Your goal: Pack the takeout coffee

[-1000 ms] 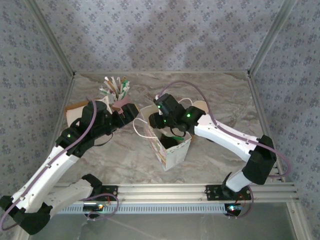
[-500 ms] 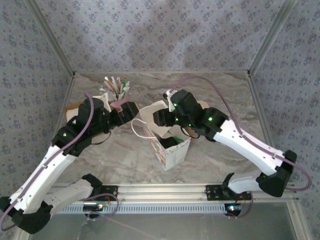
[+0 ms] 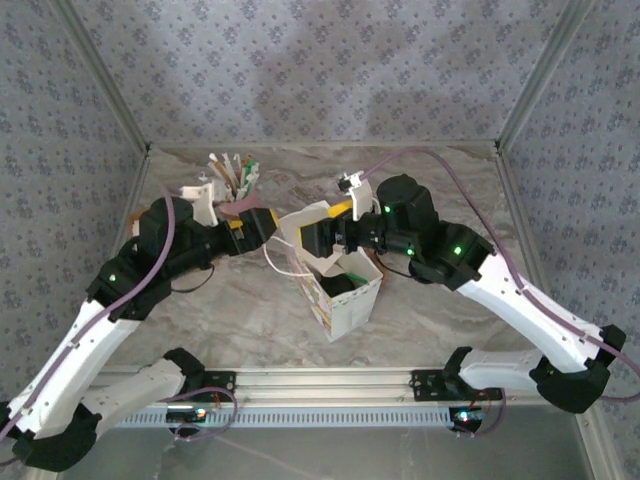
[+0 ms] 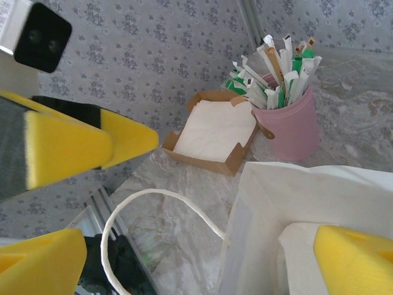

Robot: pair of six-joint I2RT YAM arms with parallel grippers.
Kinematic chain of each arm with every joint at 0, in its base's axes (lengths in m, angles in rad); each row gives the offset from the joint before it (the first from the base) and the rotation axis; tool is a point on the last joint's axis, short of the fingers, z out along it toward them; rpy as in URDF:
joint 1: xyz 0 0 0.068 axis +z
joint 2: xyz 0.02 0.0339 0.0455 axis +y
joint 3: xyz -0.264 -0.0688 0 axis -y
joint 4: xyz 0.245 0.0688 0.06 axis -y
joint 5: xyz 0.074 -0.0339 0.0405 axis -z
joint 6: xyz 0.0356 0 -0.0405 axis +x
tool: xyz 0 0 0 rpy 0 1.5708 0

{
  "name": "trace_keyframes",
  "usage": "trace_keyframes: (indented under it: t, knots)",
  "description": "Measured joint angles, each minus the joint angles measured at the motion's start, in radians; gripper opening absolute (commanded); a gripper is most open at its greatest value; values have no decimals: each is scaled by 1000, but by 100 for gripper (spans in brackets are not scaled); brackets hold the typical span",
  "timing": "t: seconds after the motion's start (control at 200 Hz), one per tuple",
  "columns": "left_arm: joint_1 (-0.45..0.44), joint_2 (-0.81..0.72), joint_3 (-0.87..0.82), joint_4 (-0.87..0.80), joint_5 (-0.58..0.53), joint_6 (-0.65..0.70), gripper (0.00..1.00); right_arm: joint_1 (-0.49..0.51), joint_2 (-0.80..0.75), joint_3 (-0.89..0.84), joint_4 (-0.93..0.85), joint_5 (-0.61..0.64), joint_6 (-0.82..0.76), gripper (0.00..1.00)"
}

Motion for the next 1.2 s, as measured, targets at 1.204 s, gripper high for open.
trace_keyframes:
  t: [1.204]
  knots:
    - [-1, -344, -338, -233, -409, 6, 92, -416, -470, -422, -174, 300, -107, 100]
